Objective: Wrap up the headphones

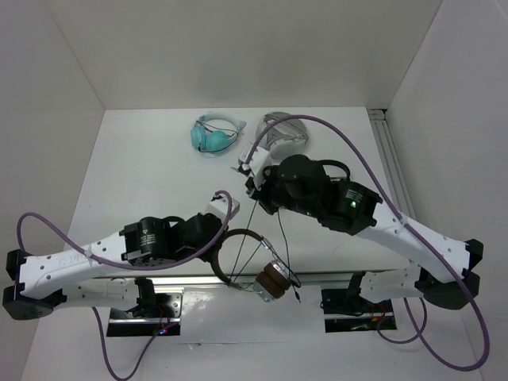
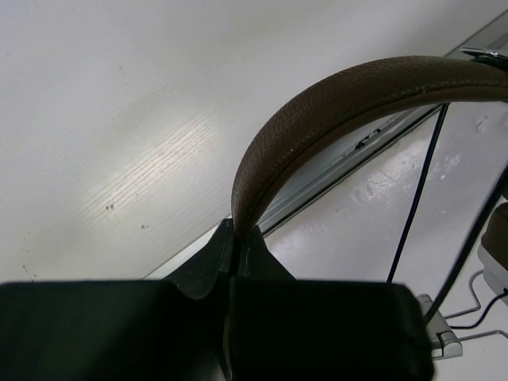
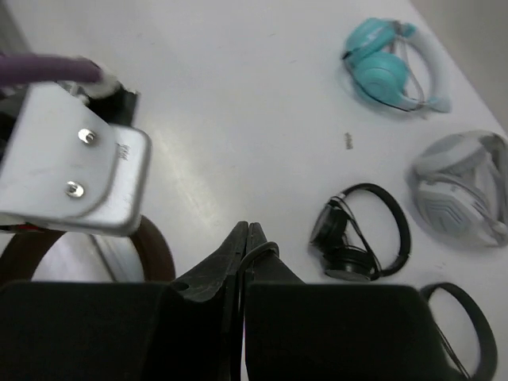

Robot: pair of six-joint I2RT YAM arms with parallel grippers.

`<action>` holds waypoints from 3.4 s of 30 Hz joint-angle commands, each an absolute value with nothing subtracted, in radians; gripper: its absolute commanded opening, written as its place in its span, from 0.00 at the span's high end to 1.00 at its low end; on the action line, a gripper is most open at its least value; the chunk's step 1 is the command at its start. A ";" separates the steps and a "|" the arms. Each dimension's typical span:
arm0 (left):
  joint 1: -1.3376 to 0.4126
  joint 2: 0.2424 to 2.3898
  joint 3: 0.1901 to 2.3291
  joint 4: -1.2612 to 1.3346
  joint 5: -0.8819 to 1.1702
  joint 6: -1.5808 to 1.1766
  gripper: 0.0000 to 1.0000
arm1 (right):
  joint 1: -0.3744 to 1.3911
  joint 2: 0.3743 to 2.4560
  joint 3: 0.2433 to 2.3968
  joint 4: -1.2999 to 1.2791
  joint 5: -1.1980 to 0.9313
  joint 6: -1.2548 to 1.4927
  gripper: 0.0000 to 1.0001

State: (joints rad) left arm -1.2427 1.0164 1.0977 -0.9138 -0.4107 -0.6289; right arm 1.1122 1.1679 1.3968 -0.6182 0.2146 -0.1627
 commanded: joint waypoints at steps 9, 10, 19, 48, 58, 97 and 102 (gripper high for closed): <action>-1.262 0.954 1.155 -1.175 -0.420 -0.771 1.00 | 0.957 1.422 1.692 -0.801 -0.248 -0.262 1.00; -1.262 0.954 1.167 -1.208 -0.420 -0.793 1.00 | 0.942 1.433 1.707 -0.811 -0.271 -0.262 1.00; -1.253 0.848 1.147 -1.361 -0.448 -0.959 1.00 | 0.882 1.536 1.838 -0.940 -0.469 -0.316 1.00; -1.253 0.667 1.054 -1.361 -0.403 -1.025 1.00 | 0.715 1.689 1.987 -1.055 -0.738 -0.442 1.00; -1.253 0.687 1.045 -1.361 -0.393 -1.005 1.00 | 0.704 1.649 1.852 -0.821 -0.269 -0.296 1.00; -0.927 0.822 1.141 -1.361 -0.547 -1.003 1.00 | 0.861 1.526 1.991 -1.071 0.042 -0.130 1.00; -0.877 0.802 1.150 -1.361 -0.557 -1.012 1.00 | 0.917 1.548 2.000 -1.134 0.231 -0.095 1.00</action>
State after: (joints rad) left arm -0.8959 0.8257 1.1004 -1.3472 -0.5484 -1.0218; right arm 0.8928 1.5677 1.9888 -1.0878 0.0975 -0.1261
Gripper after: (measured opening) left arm 0.079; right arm 0.007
